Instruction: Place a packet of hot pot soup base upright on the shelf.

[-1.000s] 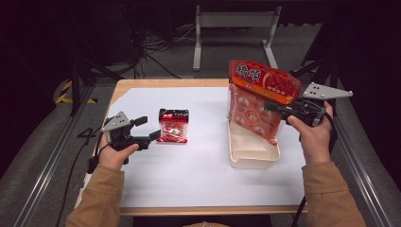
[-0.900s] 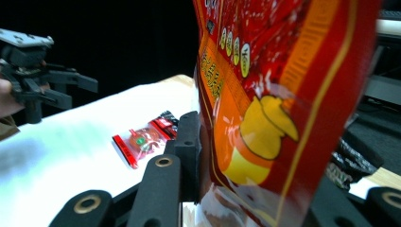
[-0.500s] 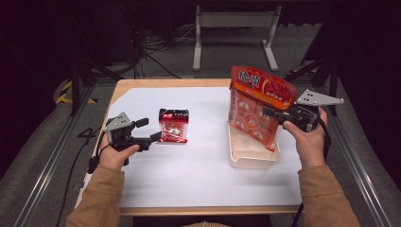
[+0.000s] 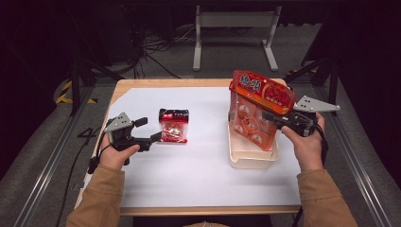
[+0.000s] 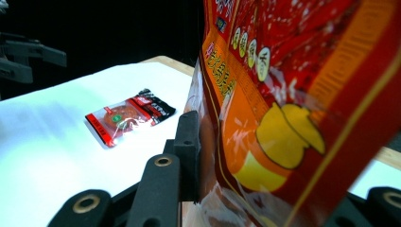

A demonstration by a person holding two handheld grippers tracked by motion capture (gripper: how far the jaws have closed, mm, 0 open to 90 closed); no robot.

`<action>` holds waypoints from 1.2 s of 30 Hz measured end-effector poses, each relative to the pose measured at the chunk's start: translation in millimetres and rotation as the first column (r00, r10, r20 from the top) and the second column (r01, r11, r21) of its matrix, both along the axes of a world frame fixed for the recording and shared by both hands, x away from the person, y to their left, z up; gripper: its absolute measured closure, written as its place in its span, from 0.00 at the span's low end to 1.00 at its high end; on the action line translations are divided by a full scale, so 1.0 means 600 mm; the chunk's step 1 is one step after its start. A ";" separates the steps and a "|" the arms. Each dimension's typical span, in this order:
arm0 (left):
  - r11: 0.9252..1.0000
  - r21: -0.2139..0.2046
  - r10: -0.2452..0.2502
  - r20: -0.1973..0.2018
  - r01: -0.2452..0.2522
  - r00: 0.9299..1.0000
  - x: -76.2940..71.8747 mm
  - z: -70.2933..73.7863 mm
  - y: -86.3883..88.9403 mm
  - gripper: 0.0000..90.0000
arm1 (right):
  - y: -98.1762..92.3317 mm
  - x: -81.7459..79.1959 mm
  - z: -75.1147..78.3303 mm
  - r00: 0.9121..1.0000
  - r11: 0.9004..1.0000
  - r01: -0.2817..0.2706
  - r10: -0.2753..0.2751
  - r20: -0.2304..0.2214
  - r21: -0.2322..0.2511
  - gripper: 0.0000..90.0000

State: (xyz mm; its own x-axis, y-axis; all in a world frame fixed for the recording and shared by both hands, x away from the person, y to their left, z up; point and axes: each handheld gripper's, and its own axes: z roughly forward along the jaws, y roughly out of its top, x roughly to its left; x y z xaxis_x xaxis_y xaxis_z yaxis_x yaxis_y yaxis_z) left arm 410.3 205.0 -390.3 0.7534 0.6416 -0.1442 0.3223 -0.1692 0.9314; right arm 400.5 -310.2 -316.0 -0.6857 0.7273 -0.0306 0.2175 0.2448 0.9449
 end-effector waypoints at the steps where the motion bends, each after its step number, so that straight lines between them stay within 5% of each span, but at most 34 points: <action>1: 1.000 -0.001 0.002 0.002 -0.002 1.000 0.000 -0.001 0.000 0.13 | 0.000 0.000 -0.003 1.000 1.000 -0.001 0.001 -0.002 -0.001 0.78; 10: 1.000 0.004 0.008 -0.001 -0.008 1.000 0.002 -0.003 0.002 0.12 | 0.016 0.006 -0.043 0.999 0.999 -0.022 0.021 -0.024 -0.034 0.78; 28: 0.999 -0.001 0.033 -0.049 -0.033 0.998 0.006 -0.014 -0.003 0.17 | -0.009 -0.009 -0.077 0.998 1.000 0.002 -0.001 -0.063 0.021 0.78; 36: 0.999 0.012 0.038 -0.053 -0.038 0.998 0.016 -0.018 -0.004 0.17 | -0.008 -0.011 -0.073 0.998 1.000 0.009 -0.009 -0.063 0.009 0.77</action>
